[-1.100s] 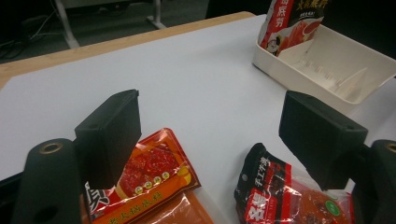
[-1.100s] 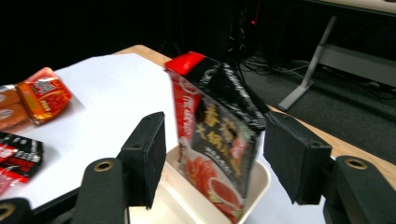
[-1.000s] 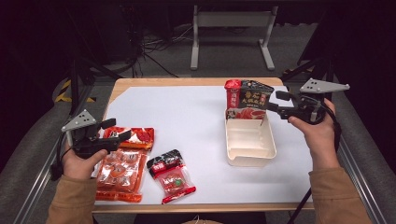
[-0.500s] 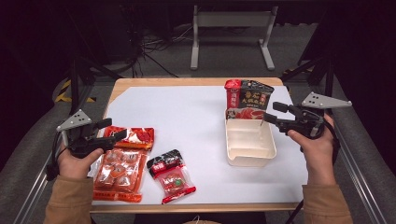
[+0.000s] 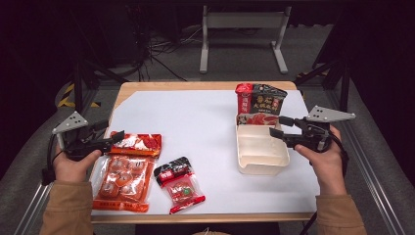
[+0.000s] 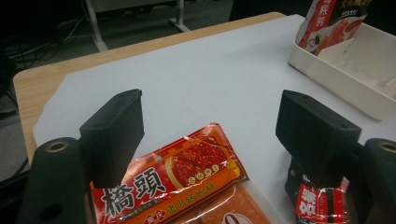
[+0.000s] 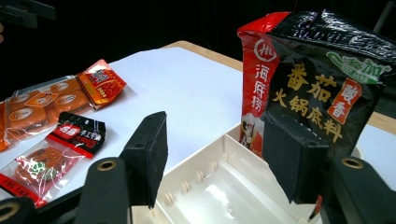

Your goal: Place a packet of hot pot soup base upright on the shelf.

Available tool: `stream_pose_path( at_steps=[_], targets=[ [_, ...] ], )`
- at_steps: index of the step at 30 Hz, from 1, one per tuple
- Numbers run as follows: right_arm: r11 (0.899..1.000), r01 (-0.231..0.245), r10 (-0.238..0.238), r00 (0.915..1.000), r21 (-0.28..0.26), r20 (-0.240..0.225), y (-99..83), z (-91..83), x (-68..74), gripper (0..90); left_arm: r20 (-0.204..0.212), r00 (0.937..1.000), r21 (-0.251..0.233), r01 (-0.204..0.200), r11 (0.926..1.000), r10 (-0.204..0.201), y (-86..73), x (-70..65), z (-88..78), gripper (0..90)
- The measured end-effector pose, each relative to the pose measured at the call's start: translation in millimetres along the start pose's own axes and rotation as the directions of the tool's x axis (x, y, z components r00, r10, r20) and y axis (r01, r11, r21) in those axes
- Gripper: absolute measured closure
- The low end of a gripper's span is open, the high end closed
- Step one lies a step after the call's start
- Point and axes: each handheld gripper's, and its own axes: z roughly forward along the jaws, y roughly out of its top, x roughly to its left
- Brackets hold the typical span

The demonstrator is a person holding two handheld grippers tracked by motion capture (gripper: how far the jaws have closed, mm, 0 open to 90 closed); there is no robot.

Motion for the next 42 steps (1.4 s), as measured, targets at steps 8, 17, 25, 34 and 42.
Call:
stream_pose_path(
  at_steps=[8, 17, 25, 34, 42],
  targets=[
    [1.0, 0.002, -0.002, 1.0, 0.021, 0.0, -1.7, 4.6, 2.0, 41.5, 0.004, 1.0, 0.0, 0.004, 1.0, -0.004, 1.3, 16.8, 2.3, 27.6],
    [1.0, -0.006, 0.006, 1.0, 0.028, -0.007, -4.0, 7.9, 1.8, 41.5, -0.04, 0.9967, 0.035, 0.073, 0.9967, -0.071, -15.5, 48.5, 15.5, 30.2],
    [0.999, -0.007, 0.007, 0.9999, 0.04, -0.008, -4.5, 12.8, 3.0, 41.5, -0.045, 0.9917, 0.047, 0.123, 0.9913, -0.121, -34.6, 71.6, 22.3, 31.6],
    [0.998, 0.004, -0.003, 0.9999, 0.061, -0.011, -5.4, 18.8, 6.5, 40.8, -0.062, 0.9872, 0.112, 0.153, 0.9818, -0.147, -50.4, 85.5, 40.0, 31.8],
    [0.997, 0.002, -0.002, 1.0, 0.072, -0.008, -7.3, 20.5, 7.0, 40.5, -0.081, 0.9846, 0.177, 0.167, 0.97, -0.155, -57.6, 90.0, 55.3, 30.2]
  ],
)
